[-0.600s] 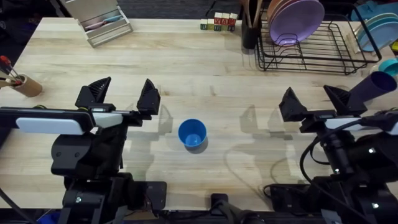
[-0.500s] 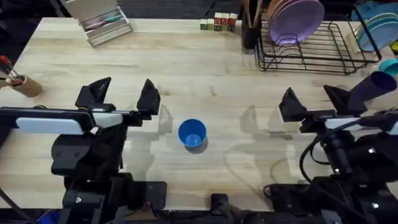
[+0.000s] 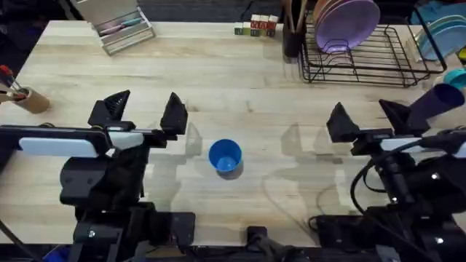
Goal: Pick up the cup on the table and put them onto the rack.
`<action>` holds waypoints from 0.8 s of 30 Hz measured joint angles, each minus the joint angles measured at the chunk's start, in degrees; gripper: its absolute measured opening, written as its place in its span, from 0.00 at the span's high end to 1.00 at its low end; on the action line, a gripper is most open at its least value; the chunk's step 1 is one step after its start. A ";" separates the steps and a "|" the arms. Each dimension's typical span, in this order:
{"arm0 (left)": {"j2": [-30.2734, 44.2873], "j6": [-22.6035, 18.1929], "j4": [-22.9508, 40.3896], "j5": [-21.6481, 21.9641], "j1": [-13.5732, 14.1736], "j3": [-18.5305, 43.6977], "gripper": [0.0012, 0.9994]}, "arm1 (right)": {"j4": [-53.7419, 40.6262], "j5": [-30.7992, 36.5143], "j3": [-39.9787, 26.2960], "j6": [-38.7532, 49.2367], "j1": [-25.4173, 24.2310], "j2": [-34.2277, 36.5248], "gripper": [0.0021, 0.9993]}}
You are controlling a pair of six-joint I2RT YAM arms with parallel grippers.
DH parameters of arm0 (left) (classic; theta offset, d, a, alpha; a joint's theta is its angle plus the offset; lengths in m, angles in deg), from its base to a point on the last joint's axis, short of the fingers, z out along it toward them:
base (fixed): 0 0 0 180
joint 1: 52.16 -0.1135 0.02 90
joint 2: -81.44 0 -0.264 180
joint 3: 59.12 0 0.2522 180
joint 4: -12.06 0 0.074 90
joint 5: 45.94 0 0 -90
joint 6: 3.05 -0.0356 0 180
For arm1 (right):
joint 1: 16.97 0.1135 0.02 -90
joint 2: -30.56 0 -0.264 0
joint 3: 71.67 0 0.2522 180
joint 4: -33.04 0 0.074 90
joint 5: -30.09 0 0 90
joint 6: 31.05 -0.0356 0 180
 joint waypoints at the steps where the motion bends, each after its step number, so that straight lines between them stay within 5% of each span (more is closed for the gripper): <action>1: 0.00 0.00 0.00 0.00 0.00 0.00 0.01 | 0.00 0.00 0.00 0.00 0.00 0.00 0.00; 24: 0.00 -0.01 -2.94 -0.93 0.00 0.05 0.01 | 5.29 -0.22 0.13 -1.60 0.00 0.04 0.00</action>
